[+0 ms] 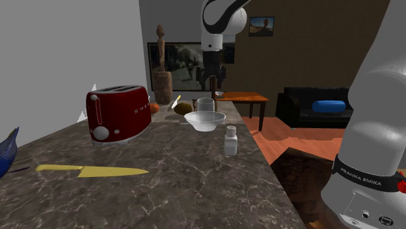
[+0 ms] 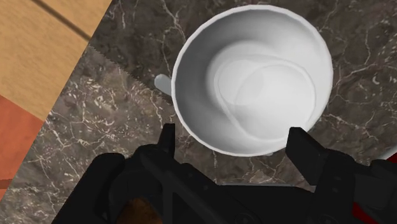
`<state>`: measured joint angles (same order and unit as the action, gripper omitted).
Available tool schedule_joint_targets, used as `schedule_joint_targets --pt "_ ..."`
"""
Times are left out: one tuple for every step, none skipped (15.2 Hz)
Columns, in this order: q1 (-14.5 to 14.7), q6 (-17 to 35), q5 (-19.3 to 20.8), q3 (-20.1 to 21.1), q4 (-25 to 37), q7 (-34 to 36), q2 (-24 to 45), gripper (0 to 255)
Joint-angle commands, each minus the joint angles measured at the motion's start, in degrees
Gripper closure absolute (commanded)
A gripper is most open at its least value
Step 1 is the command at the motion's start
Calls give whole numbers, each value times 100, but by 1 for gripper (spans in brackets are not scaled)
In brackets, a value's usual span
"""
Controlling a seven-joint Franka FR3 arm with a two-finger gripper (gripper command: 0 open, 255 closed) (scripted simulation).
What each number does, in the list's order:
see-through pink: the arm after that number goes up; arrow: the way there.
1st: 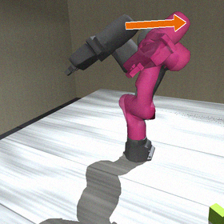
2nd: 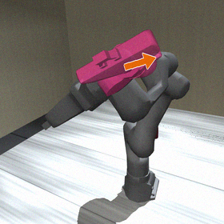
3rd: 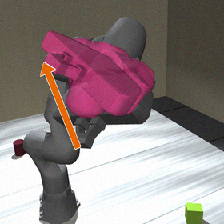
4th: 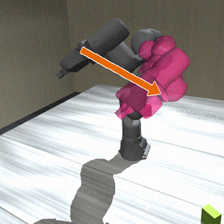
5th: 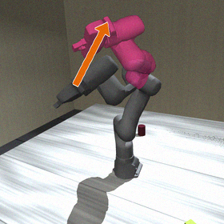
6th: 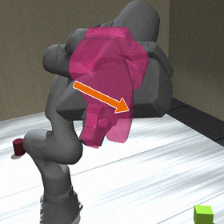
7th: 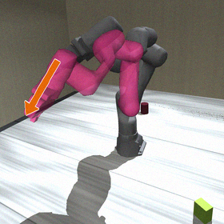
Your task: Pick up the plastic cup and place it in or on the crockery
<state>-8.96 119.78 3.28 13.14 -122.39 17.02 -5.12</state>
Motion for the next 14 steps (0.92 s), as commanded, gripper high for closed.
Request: schedule_joint_targets --pt "0 0 0 0 0 0 0 0" --pt "0 0 0 0 0 0 0 0" --pt "4 -188 -23 0 122 -17 -68 0" --pt "8 -377 -44 1 252 -31 -129 0" --pt "12 -566 -61 1 389 -43 -182 0" --pt "15 -715 -73 2 502 -51 -219 0" --pt "15 -715 -73 2 502 -51 -219 0" --pt "16 -715 -73 1 502 -51 -219 0" --pt "15 -715 -73 2 502 -51 -219 0" --pt "15 -715 -73 2 502 -51 -219 0" --pt "15 -715 -73 2 502 -51 -219 0" --pt "15 -715 -73 2 502 -51 -219 0" --pt "15 -715 -73 2 502 -51 -219 0" --pt "15 -714 -73 2 503 -51 -218 0"
